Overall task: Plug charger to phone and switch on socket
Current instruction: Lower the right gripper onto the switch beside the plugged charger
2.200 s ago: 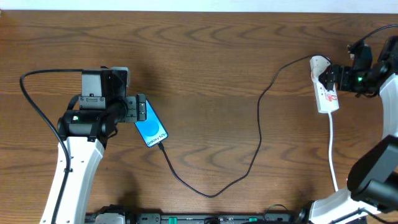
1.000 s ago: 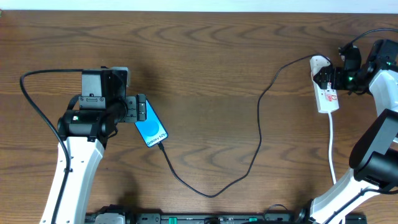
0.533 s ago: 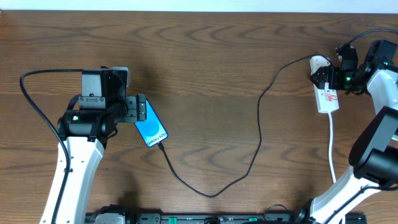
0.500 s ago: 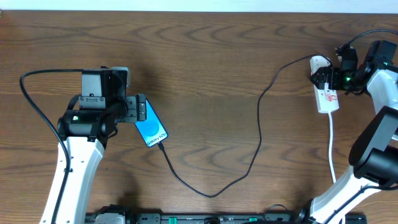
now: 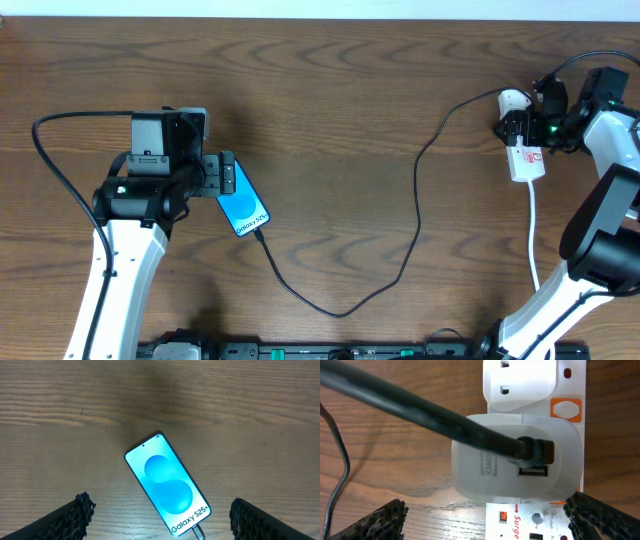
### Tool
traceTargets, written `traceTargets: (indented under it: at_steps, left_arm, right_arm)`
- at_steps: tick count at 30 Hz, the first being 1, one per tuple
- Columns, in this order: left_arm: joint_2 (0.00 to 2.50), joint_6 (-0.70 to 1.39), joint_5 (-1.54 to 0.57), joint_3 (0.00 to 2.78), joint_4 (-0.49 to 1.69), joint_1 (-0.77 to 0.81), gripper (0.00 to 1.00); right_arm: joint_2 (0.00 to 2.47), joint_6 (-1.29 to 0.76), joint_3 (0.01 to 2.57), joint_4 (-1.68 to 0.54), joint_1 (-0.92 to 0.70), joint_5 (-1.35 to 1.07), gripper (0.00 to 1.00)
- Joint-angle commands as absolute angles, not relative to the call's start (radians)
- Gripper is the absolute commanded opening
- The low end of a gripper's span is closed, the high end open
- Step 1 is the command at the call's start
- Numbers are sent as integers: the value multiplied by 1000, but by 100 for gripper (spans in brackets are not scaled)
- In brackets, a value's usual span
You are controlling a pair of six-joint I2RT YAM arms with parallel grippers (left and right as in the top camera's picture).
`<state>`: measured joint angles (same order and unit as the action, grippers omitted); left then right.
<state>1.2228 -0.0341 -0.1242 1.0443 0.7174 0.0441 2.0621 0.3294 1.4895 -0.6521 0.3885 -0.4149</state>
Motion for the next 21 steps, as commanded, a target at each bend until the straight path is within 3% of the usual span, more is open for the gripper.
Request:
traceTargets:
  at_steps: [1,21]
  left_arm:
    - [1216,-48,-111,1045,717,47,90]
    - [1216,-48,-111,1045,717,47,89]
  right_arm:
    - [2069,345,1490,-641,383,-434,99]
    - [2093,333,1490,-628,384,-453,99]
